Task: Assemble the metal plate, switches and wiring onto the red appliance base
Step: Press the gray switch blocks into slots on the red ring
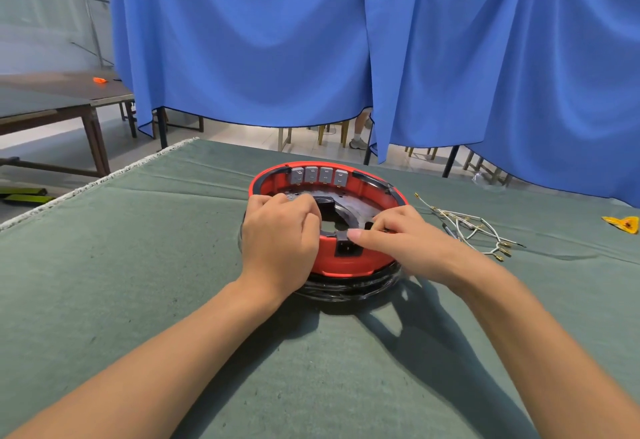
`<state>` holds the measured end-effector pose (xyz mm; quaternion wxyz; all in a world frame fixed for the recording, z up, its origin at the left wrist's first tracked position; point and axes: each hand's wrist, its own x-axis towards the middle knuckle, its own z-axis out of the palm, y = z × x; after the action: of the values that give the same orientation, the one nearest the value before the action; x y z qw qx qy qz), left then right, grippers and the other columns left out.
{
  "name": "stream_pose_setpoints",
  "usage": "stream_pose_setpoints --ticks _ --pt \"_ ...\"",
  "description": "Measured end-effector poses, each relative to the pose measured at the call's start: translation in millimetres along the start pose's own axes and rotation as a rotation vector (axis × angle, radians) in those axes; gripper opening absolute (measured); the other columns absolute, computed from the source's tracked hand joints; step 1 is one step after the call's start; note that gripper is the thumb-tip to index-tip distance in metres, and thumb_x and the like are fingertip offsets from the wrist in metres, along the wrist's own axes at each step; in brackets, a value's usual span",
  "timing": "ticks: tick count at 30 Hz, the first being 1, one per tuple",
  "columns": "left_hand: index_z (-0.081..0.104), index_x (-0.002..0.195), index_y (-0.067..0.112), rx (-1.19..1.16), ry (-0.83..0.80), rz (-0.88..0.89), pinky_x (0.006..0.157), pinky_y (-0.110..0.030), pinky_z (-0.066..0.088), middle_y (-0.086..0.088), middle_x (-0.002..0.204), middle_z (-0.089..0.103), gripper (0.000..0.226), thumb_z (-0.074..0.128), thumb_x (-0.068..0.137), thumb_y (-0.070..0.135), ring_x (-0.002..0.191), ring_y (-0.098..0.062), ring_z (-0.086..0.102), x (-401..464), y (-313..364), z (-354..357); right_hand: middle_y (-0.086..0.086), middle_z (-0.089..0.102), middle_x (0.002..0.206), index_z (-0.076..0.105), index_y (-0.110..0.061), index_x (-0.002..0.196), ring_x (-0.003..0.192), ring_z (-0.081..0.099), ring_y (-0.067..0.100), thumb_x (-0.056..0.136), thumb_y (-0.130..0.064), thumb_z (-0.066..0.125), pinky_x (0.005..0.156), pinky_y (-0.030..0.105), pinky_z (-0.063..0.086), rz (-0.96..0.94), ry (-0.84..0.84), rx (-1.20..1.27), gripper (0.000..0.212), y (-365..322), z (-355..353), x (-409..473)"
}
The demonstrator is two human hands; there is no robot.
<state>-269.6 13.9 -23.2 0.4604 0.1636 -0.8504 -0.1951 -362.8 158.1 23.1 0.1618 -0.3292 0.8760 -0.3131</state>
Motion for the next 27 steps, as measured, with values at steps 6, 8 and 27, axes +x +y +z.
stream_pose_setpoints --ticks 6,8,27 --pt "0.063 0.073 0.010 0.030 0.046 0.166 0.078 -0.035 0.037 0.000 0.067 0.062 0.025 0.039 0.081 0.011 0.061 -0.021 0.057 -1.8 4.4 -5.3 -0.012 0.039 0.094 0.059 -0.015 0.072 0.108 0.044 0.025 0.073 -0.065 0.059 0.092 0.038 0.041 -0.017 0.107 -0.002 0.051 -5.1 14.1 -0.5" --pt "0.063 0.078 0.009 0.006 -0.005 0.213 0.072 -0.037 0.038 -0.001 0.072 0.062 0.023 0.040 0.078 0.010 0.065 -0.022 0.058 -8.4 13.6 -3.3 -0.012 0.036 0.098 0.057 -0.024 0.081 0.110 0.039 0.025 0.071 -0.069 0.047 0.091 0.037 0.039 0.008 0.155 -0.097 0.048 -5.3 25.1 -4.3" --pt "0.061 0.050 -0.001 -0.241 -0.404 -0.053 0.061 -0.038 0.042 -0.018 0.050 0.047 0.068 0.039 0.067 0.060 0.051 -0.026 0.045 11.2 3.4 -33.6 -0.010 0.051 0.115 0.065 -0.028 0.101 0.109 0.054 0.016 0.097 -0.047 0.042 0.085 0.031 0.039 -0.076 0.508 -0.109 0.030 34.5 -10.1 -10.9"
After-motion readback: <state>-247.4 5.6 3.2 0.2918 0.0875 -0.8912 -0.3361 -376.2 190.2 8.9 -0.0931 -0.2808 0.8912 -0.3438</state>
